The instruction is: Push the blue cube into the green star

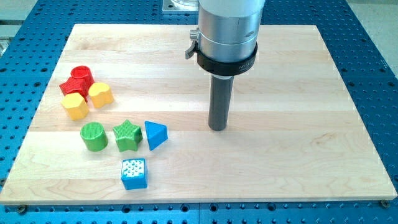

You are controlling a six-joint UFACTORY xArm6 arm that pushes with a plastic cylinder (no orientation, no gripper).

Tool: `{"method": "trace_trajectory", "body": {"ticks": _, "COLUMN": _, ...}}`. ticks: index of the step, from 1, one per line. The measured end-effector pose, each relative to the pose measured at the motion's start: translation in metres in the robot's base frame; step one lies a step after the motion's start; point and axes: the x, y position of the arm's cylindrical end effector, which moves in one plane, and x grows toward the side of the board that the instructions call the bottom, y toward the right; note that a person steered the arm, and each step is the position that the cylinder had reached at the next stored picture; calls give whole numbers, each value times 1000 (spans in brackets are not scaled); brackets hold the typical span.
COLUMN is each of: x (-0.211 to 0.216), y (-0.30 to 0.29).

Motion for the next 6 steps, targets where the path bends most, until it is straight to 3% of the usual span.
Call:
{"method": "trace_trajectory", "body": {"ticks": 3, "x": 34, "y": -26}}
{"method": "trace_trajectory", "body": {"ticks": 5, "x": 128, "y": -60}}
{"method": "trace_trajectory", "body": {"ticks": 6, "x": 127, "y": -72}}
